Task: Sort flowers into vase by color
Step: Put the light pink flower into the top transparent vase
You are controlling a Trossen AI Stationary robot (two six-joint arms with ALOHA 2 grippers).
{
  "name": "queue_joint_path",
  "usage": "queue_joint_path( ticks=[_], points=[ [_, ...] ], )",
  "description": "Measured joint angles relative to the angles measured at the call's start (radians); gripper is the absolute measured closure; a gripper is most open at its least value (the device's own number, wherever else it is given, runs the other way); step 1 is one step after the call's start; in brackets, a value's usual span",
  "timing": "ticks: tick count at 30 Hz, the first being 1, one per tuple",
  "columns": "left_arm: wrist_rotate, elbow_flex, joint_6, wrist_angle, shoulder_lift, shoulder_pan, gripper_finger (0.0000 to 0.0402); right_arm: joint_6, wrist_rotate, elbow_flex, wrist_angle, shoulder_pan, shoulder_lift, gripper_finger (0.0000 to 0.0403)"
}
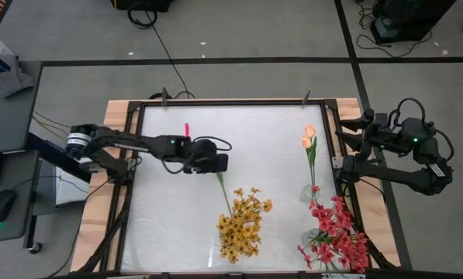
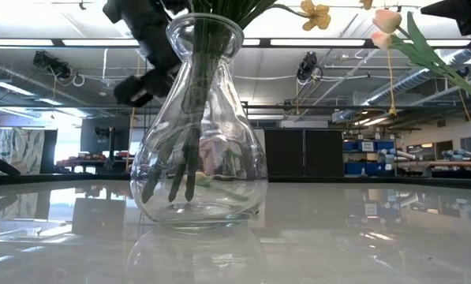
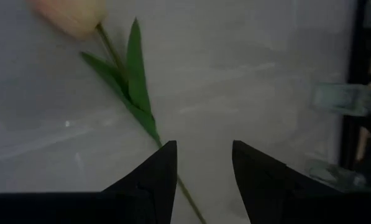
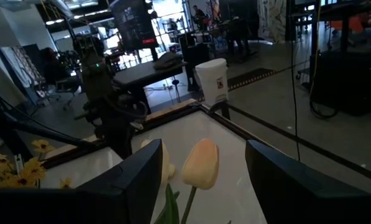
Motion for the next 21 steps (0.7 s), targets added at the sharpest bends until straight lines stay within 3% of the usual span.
queue_joint_path(
  ticks=[10, 21],
  points=[
    [0.03, 0.194, -0.041, -0.144, 0.225, 0.0, 0.0241, 0.0, 0.002, 0.0, 0.001, 0.0, 0.0, 0.0164],
    [0.048, 0.443, -0.06, -0.426, 0.443, 0.003, 0.0241, 0.0, 0.002, 0.0, 0.001, 0.0, 0.0, 0.0164]
  ],
)
